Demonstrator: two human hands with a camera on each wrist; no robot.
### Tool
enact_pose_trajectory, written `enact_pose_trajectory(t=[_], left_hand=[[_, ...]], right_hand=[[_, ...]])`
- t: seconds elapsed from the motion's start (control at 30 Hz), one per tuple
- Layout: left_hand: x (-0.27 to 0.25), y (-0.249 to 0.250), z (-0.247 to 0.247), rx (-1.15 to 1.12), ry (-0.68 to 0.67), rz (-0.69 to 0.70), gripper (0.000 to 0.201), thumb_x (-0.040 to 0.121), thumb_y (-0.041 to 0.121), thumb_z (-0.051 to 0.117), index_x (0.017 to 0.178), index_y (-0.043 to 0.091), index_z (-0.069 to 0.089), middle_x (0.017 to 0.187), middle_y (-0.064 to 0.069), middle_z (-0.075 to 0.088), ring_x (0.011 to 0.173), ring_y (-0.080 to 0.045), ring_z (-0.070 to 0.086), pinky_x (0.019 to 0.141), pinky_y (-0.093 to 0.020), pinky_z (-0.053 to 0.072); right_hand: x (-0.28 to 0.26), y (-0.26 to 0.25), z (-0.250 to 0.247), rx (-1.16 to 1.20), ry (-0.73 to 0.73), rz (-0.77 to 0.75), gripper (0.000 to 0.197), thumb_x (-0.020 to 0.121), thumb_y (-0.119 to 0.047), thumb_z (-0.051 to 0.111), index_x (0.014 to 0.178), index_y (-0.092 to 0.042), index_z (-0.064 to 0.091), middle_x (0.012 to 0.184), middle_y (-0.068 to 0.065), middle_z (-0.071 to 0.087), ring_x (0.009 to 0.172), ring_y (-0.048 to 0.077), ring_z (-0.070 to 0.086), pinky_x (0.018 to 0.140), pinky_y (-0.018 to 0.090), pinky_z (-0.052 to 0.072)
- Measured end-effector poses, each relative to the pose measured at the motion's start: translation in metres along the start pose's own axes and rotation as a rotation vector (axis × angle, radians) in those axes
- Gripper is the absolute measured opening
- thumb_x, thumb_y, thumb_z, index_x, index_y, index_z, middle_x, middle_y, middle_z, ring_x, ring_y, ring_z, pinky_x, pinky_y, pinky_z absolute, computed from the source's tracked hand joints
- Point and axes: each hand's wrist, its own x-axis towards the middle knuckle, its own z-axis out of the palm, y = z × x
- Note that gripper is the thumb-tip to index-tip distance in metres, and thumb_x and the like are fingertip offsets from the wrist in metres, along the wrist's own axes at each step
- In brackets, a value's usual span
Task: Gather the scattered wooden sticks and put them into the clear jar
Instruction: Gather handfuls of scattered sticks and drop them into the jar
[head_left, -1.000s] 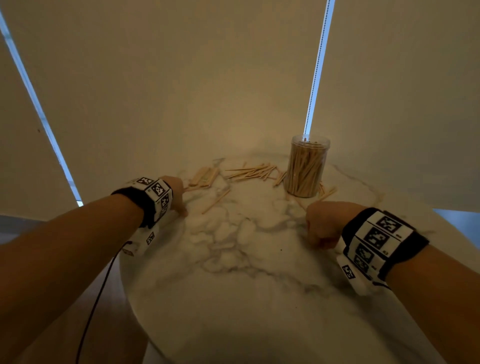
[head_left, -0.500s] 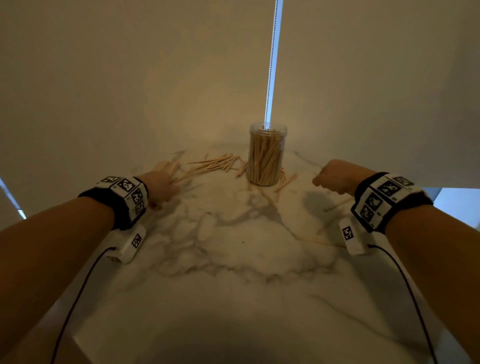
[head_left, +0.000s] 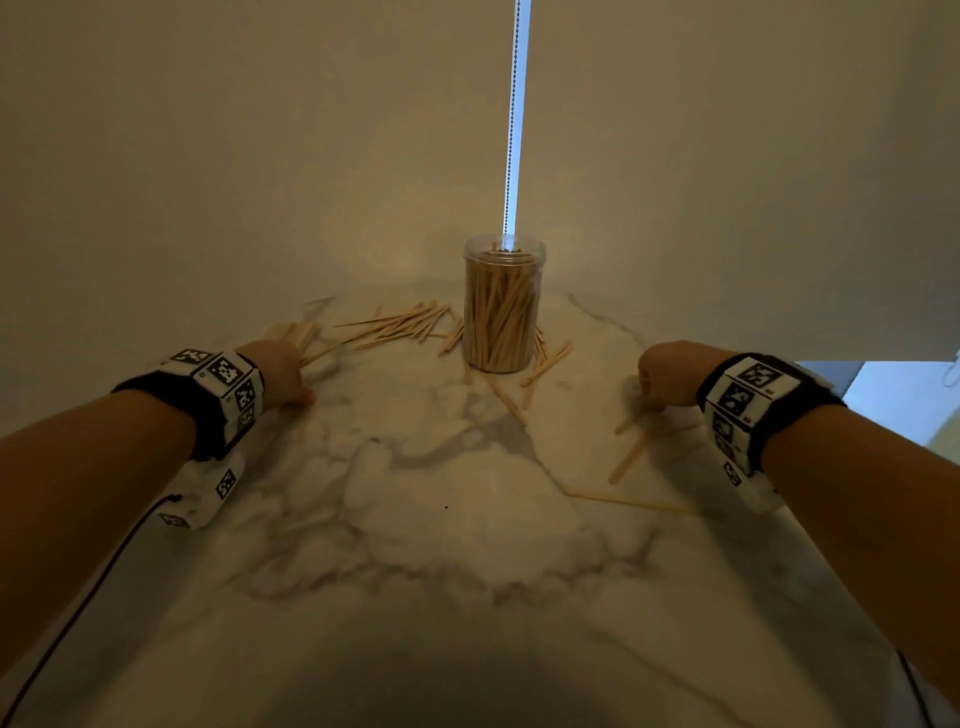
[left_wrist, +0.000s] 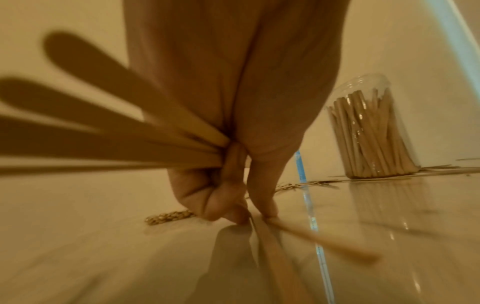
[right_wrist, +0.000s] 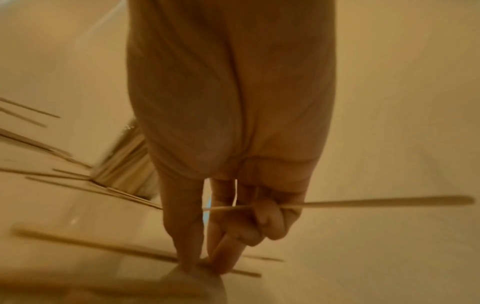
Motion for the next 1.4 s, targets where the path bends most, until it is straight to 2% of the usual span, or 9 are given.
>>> enact_pose_trajectory(t=[0.1, 0.27, 0.4, 0.5, 0.6, 0.7, 1.03, 1.23, 1.4], left_hand=[[-0.004, 0.011, 0.0, 0.024, 0.021, 0.039, 0.031, 0.097, 0.031, 0.059, 0.105, 0.002, 0.068, 0.089, -0.008, 0.064, 0.078, -0.022, 0.056, 0.07, -0.028, 0.047], [-0.019, 0.04, 0.001, -0.065, -0.003, 0.207, 0.031, 0.092, 0.029, 0.063, 0.086, 0.001, 0.073, 0.074, -0.008, 0.065, 0.065, -0.021, 0.055, 0.064, -0.03, 0.047], [-0.041, 0.079, -0.003, -0.08, -0.004, 0.349, 0.036, 0.098, 0.04, 0.052, 0.097, 0.006, 0.063, 0.089, -0.006, 0.064, 0.074, -0.02, 0.057, 0.071, -0.032, 0.048], [-0.051, 0.104, -0.009, -0.295, 0.002, 0.427, 0.025, 0.1, 0.037, 0.048, 0.1, 0.013, 0.055, 0.094, -0.002, 0.066, 0.072, -0.016, 0.059, 0.065, -0.028, 0.049], [-0.054, 0.126, -0.015, -0.406, 0.092, 0.523, 0.027, 0.102, 0.041, 0.046, 0.104, 0.015, 0.055, 0.09, 0.003, 0.062, 0.076, -0.016, 0.058, 0.063, -0.026, 0.044], [-0.049, 0.147, -0.02, -0.264, 0.144, 0.611, 0.034, 0.098, 0.049, 0.052, 0.109, 0.017, 0.056, 0.099, 0.0, 0.062, 0.089, -0.02, 0.059, 0.076, -0.031, 0.044], [-0.038, 0.191, -0.016, -0.025, 0.101, 0.627, 0.02, 0.092, 0.013, 0.064, 0.112, 0.013, 0.066, 0.11, -0.006, 0.068, 0.104, -0.026, 0.062, 0.095, -0.039, 0.051], [-0.042, 0.175, -0.014, -0.051, 0.089, 0.588, 0.017, 0.094, 0.015, 0.063, 0.11, 0.013, 0.067, 0.102, -0.002, 0.066, 0.098, -0.022, 0.06, 0.085, -0.032, 0.047], [-0.051, 0.165, -0.013, -0.096, 0.09, 0.55, 0.031, 0.092, 0.042, 0.066, 0.105, 0.014, 0.068, 0.095, -0.002, 0.065, 0.088, -0.018, 0.056, 0.075, -0.028, 0.038]], right_hand=[[0.0, -0.024, -0.005, -0.031, 0.024, -0.057, 0.013, 0.091, -0.018, 0.062, 0.087, -0.005, 0.062, 0.083, 0.007, 0.059, 0.079, 0.025, 0.055, 0.063, 0.028, 0.042], [-0.01, -0.048, -0.008, 0.002, 0.02, -0.173, 0.019, 0.088, -0.016, 0.063, 0.103, -0.009, 0.072, 0.1, 0.007, 0.069, 0.092, 0.026, 0.062, 0.072, 0.03, 0.046], [-0.024, -0.046, -0.012, 0.141, -0.001, -0.253, 0.02, 0.092, -0.022, 0.061, 0.108, -0.018, 0.072, 0.107, 0.002, 0.067, 0.092, 0.019, 0.056, 0.077, 0.028, 0.041], [-0.032, -0.024, -0.02, 0.143, -0.016, -0.182, 0.035, 0.095, -0.008, 0.048, 0.122, -0.022, 0.066, 0.126, 0.0, 0.061, 0.111, 0.02, 0.055, 0.085, 0.027, 0.04], [-0.038, 0.0, -0.022, 0.014, -0.154, -0.084, 0.051, 0.089, -0.003, 0.057, 0.133, -0.027, 0.056, 0.138, 0.001, 0.052, 0.121, 0.022, 0.052, 0.091, 0.031, 0.045], [-0.038, 0.012, -0.012, -0.053, -0.275, -0.05, 0.058, 0.083, -0.011, 0.073, 0.134, -0.028, 0.053, 0.12, -0.004, 0.049, 0.115, 0.02, 0.052, 0.086, 0.031, 0.045], [-0.039, -0.005, 0.001, 0.01, -0.115, -0.17, 0.022, 0.082, -0.016, 0.073, 0.104, -0.019, 0.071, 0.108, 0.002, 0.066, 0.092, 0.02, 0.056, 0.076, 0.03, 0.045], [-0.056, -0.034, -0.003, 0.125, -0.126, -0.294, 0.018, 0.083, -0.015, 0.07, 0.101, -0.02, 0.068, 0.098, -0.004, 0.061, 0.088, 0.017, 0.053, 0.066, 0.026, 0.04], [-0.073, -0.06, -0.002, 0.201, -0.122, -0.387, 0.02, 0.086, -0.026, 0.069, 0.105, -0.02, 0.069, 0.099, -0.004, 0.065, 0.09, 0.018, 0.057, 0.076, 0.029, 0.044]])
